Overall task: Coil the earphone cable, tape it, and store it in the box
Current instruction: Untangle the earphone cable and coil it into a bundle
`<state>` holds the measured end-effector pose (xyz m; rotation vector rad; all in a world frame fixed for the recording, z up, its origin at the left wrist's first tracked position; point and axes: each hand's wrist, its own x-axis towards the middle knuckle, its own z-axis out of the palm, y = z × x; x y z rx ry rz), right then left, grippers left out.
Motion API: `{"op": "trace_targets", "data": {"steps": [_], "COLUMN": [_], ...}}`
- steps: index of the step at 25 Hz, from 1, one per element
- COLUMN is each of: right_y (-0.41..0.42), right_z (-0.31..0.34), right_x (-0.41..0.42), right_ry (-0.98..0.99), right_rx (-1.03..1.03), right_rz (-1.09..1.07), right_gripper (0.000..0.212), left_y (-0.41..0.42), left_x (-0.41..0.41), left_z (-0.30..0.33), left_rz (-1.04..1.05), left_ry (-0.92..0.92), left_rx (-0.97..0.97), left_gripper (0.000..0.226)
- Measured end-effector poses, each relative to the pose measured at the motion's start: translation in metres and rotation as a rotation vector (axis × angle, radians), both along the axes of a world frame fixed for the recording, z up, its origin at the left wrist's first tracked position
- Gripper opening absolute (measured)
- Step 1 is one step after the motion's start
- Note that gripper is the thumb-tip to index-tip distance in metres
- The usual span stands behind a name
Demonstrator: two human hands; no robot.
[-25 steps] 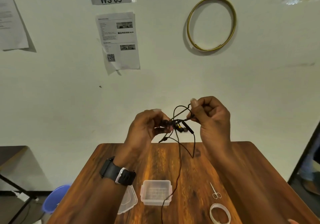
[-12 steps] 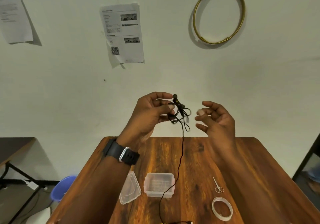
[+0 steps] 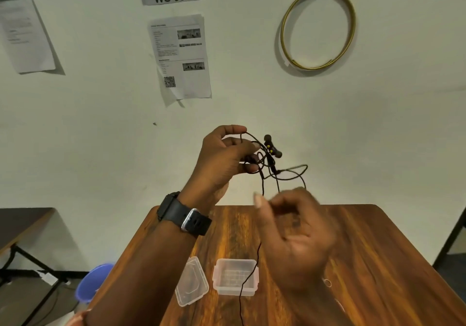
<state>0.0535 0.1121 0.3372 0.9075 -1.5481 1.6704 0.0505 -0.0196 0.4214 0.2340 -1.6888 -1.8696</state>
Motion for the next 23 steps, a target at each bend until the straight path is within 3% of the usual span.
{"op": "trace_targets", "data": {"steps": [2, 5, 9, 12, 17, 20, 23], "right_y": [-0.013, -0.021, -0.022, -0.025, -0.026, -0.017, -0.007], "right_z": [-0.005, -0.008, -0.005, -0.004, -0.008, -0.007, -0.003], "right_x": [0.004, -0.007, -0.022, -0.025, -0.025, -0.024, -0.032], "right_ry": [-0.347, -0.533, -0.597, -0.648, -0.668, -0.718, -0.68], "right_rx": [0.096, 0.068, 0.037, 0.017, 0.079, 0.035, 0.181], "right_rz": [0.037, 0.163, 0.234, 0.268, 0.254, 0.311, 0.235], "right_gripper": [0.029, 0.033, 0.013, 0.016, 0.016, 0.013, 0.005], "left_y": [0.003, -0.002, -0.007, -0.011, -0.018, -0.026, -0.029], "left_x": [0.004, 0.011, 0.02, 0.024, 0.026, 0.023, 0.023], "left_z": [0.0, 0.001, -0.005, -0.011, -0.015, -0.026, -0.034], "left_rz": [-0.067, -0.214, -0.297, -0.311, -0.414, -0.285, -0.169], "left_ry": [0.016, 0.06, 0.034, -0.011, -0.004, 0.089, 0.107], "left_rx": [0.121, 0.306, 0.308, 0.25, 0.42, 0.306, 0.163], "left_gripper": [0.044, 0.034, 0.057, 0.059, 0.062, 0.061, 0.063]}}
